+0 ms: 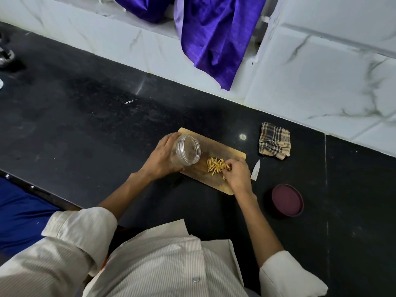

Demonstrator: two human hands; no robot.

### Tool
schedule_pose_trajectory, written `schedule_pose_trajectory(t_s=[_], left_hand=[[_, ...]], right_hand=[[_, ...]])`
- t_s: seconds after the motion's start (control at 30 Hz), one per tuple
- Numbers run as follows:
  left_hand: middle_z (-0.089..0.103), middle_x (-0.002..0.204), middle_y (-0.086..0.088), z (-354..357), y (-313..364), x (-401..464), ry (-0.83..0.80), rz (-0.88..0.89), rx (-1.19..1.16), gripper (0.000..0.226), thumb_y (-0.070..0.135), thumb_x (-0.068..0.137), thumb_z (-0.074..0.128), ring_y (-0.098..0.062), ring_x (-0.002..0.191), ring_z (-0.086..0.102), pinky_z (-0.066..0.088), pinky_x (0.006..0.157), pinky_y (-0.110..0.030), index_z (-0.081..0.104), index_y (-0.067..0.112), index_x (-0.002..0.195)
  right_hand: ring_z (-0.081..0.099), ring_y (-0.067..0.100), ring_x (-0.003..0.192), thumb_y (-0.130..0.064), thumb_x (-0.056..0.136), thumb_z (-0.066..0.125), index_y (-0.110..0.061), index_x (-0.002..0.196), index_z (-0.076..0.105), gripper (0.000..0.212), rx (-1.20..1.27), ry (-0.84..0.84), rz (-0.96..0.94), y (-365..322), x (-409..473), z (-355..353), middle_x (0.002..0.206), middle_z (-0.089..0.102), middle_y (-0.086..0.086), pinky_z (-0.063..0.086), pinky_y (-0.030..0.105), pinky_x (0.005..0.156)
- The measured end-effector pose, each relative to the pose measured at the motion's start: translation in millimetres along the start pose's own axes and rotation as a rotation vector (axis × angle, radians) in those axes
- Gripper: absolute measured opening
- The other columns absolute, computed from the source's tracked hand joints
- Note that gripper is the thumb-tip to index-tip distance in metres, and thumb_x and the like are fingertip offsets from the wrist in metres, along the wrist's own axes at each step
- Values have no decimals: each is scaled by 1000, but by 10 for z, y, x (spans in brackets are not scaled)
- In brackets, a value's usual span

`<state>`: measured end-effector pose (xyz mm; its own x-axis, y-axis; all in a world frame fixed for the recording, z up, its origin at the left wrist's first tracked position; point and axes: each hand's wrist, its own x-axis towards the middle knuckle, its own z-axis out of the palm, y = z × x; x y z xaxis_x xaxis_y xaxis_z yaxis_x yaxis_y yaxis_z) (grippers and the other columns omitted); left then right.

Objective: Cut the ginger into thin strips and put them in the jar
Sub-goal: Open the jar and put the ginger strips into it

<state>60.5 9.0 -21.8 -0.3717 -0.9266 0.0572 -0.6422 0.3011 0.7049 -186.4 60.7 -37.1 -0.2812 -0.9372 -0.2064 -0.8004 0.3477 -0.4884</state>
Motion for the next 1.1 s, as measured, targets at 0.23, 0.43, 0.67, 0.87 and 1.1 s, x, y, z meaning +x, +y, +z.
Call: schedule_pose_trajectory(t_s=[0.23,0.43,0.67,0.87,1.1], left_hand=[[33,145,1,12,-8,-9,10,9,-7,105,28,59,89,-19,134,34,41,105,-43,29,20,145],[31,147,1,64,72,-3,-16,4,-19,105,31,60,88,-18,136,31,38,106,-41,27,21,145],[31,146,-2,71,68,11,-27,21,5,108,29,59,90,-22,135,31,38,106,-42,26,18,145],[32,146,-3,58,89,16,-25,19,-2,107,26,58,90,-22,134,33,36,104,-37,28,17,145],[31,146,0,49,73,0,-13,-1,-30,106,25,60,89,-17,135,30,32,103,-29,27,19,146]], right_hand=[[69,20,92,-3,90,66,-7,103,77,17,214,80,63,105,72,-41,108,73,4,52,27,89],[61,10,58,1,88,67,1,99,74,13,809,48,250,109,44,-148,81,70,6,57,25,61],[66,15,68,-1,88,69,-5,96,74,10,1059,-63,73,-534,38,-296,84,71,9,59,27,65],[70,15,76,-5,91,66,-7,115,70,24,644,-131,-71,-693,148,-259,89,72,4,60,28,66],[69,18,92,-17,90,71,-6,115,72,27,355,-12,61,-1,226,-223,105,73,6,59,40,84]])
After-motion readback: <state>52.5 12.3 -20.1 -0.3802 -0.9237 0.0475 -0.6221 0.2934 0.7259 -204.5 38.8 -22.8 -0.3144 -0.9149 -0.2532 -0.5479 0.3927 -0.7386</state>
